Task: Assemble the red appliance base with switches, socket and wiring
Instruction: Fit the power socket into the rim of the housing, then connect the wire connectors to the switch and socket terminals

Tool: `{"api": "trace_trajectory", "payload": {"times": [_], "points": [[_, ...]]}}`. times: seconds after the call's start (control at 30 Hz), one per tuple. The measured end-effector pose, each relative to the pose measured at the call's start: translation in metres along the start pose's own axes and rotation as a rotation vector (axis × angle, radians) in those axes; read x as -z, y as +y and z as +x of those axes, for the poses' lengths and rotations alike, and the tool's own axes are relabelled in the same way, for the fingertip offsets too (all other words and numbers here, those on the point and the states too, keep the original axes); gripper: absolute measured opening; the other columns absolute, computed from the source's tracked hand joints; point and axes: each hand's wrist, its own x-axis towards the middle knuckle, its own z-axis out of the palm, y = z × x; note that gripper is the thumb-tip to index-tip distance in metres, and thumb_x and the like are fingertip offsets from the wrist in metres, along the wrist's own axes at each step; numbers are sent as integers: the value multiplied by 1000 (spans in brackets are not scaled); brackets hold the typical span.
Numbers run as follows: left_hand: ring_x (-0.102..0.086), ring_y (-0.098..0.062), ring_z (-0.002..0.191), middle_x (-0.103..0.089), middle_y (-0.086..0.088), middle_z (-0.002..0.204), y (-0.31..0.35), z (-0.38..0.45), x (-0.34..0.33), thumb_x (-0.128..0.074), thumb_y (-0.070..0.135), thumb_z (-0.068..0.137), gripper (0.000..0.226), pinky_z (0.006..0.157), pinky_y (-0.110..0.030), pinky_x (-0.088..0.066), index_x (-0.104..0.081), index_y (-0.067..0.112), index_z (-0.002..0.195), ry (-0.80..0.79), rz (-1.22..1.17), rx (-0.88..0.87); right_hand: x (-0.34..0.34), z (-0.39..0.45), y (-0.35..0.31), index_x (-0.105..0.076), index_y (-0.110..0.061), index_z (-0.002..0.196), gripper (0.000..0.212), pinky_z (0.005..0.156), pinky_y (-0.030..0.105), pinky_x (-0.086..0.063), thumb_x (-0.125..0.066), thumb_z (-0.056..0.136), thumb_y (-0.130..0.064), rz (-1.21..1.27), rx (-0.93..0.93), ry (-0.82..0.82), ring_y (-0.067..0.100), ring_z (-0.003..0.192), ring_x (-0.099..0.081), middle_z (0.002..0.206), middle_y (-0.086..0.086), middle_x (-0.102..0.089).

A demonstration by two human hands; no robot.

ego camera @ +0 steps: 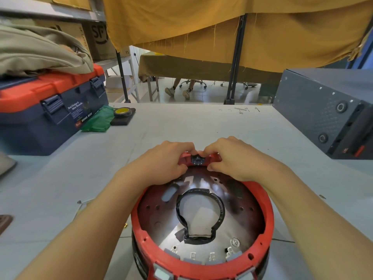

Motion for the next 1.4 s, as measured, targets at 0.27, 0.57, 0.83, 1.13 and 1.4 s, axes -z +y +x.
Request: {"api": "trace_trajectory", "payload": {"times": [0.27,0.57,0.83,1.13,1.4], "points": [[-47,-21,117,-55,-4,124,-4,-9,0,-60,26,89,50,101,-33,-35,-45,34,135,-43,44,-12,-11,-10,1,-49,-38,135,46,89,40,-46,-59,91,-26,37,4,37,25,112,-53,128,1,-57],[-59,-1,101,-63,12,111,-31,-61,6,-60,20,89,24,75,-12,-44,-63,28,111,247,-423,199,-25,-24,2,-31,-40,145,56,95,38,-42,-51,95,-25,-38,-14,120,23,125,-43,141,-5,-43],[-61,1,81,-69,13,91,-75,-120,10,-67,25,85,9,64,-10,-47,-69,31,91,172,-175,347,-27,-29,2,-29,-37,146,56,94,37,-42,-52,94,-36,-68,-50,143,23,125,-45,141,-3,-43],[-46,-8,113,-51,11,125,-77,-133,-17,-63,41,85,36,89,-16,-32,-62,34,121,30,40,253,-28,-30,1,-30,-37,146,58,97,39,-42,-53,93,-39,-69,-64,147,25,125,-45,141,-1,-44],[-43,-8,119,-49,12,134,-92,-136,-23,-55,35,92,36,90,-12,-26,-56,34,128,124,52,212,-30,-30,2,-28,-38,146,58,96,38,-42,-52,94,-40,-90,-67,146,23,125,-44,143,-4,-42]]}}
